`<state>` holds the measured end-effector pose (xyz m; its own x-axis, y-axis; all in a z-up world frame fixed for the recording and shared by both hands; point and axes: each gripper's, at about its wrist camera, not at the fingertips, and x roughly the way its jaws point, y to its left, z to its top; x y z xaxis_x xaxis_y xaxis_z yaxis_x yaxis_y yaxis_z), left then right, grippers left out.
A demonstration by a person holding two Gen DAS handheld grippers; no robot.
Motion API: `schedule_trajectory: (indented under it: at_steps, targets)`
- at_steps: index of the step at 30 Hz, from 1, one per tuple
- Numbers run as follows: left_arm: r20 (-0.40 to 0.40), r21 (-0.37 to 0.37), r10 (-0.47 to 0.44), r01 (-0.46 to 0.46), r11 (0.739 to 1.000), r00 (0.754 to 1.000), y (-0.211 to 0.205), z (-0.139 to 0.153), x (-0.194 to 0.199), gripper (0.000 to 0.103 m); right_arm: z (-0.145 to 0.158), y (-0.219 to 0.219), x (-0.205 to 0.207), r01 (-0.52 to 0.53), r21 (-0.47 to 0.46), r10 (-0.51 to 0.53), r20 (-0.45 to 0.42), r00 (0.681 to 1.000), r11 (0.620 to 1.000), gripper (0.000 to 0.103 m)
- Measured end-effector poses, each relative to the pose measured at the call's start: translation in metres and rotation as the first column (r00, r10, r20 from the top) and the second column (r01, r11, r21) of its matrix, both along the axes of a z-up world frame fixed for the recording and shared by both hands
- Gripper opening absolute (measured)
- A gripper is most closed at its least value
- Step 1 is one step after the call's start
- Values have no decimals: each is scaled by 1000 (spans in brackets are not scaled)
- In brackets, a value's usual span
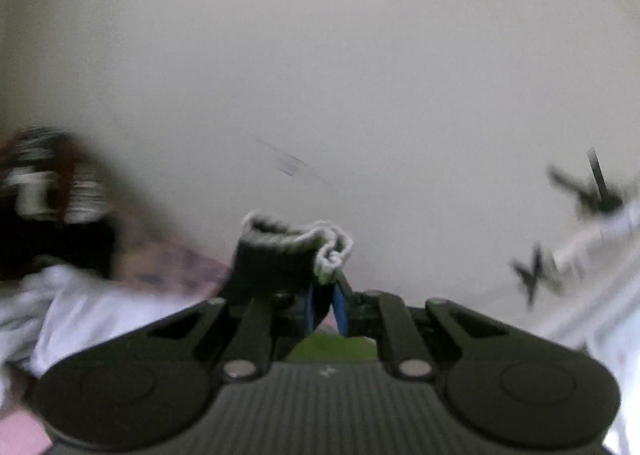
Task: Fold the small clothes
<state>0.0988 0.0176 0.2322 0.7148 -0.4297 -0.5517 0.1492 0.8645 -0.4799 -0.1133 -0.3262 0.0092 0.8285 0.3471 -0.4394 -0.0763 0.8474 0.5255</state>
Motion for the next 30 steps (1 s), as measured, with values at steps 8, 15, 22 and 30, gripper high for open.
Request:
schedule_trajectory:
  at_steps: [8,15,22,30]
  targets:
    - [-86,39,-323,328,944,942,-137,-44,7,15,1,1,2,-15,10,15,-6,1000,1000,80]
    - [-48,54,-221,224,973,974,-93,-66,2,52,-1,-4,3,-6,41,7,-15,1000,999,80]
    - [-65,38,32,-30,999,997,-18,-136,20,58,6,-28,10,69,120,-59,-80,995,990,76]
    - [-160,-53,-1,-7,999,987,-6,-191,40,58,18,-57,71,129,-36,-133,-197,971,991,69]
